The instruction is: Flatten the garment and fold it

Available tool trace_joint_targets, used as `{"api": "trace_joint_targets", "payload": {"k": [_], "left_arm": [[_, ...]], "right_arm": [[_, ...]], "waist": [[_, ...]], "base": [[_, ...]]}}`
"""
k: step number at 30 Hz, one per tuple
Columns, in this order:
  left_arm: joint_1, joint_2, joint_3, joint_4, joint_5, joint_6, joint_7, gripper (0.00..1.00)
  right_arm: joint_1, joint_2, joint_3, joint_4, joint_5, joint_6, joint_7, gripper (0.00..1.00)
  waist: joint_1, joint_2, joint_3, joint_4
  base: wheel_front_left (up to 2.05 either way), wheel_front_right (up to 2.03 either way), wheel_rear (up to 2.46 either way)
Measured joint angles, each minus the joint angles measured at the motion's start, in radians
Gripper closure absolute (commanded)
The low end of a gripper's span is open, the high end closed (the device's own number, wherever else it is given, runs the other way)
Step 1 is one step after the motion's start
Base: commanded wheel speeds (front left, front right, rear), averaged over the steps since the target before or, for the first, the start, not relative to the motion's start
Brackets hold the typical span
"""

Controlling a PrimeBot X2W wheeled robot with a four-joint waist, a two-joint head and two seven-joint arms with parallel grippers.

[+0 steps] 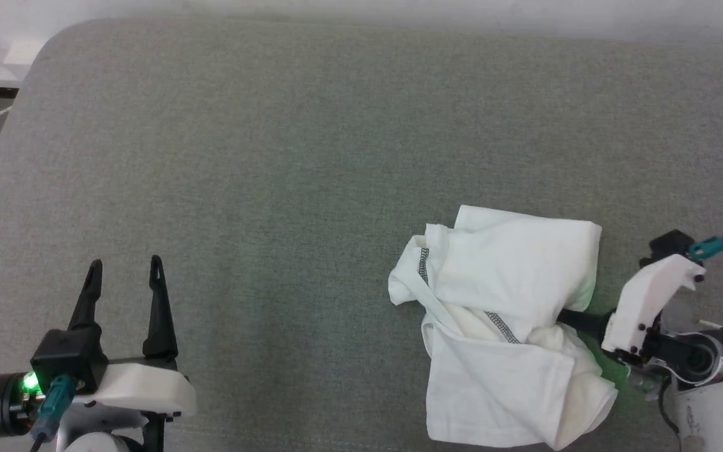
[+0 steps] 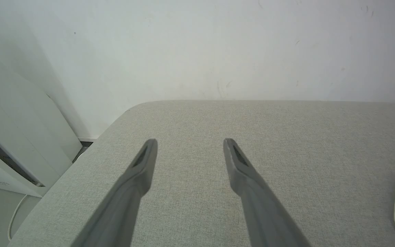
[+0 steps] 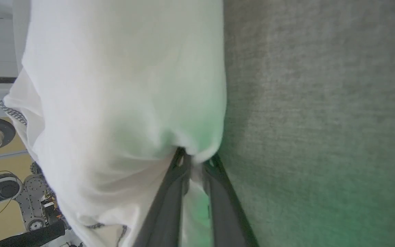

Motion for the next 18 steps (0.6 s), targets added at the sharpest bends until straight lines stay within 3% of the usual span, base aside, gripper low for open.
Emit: {"api": "trace_joint_targets", "payload": {"k": [10,18], "left_arm": [[0.000,0.000,-0.012,0.014,0.000,-0.002,0.007,0.00],[0.021,0.004,-0.022,-0.010,-0.002,0.005,0.025,0.00]], "right_arm": [[0.011,-0.037,0.130,-0.039,-0.074,-0.001,-0.050,1.00],[0.017,-0.218,0.364,-0.168,-0.170,-0.001,-0.075,1.00]], "waist": [[0.0000,0.0000,-0.057,-0.017],[0.0000,0.0000,-0.102,-0.073]], "base": [[0.00,0.00,0.00],[0.00,0.00,0.00]]}}
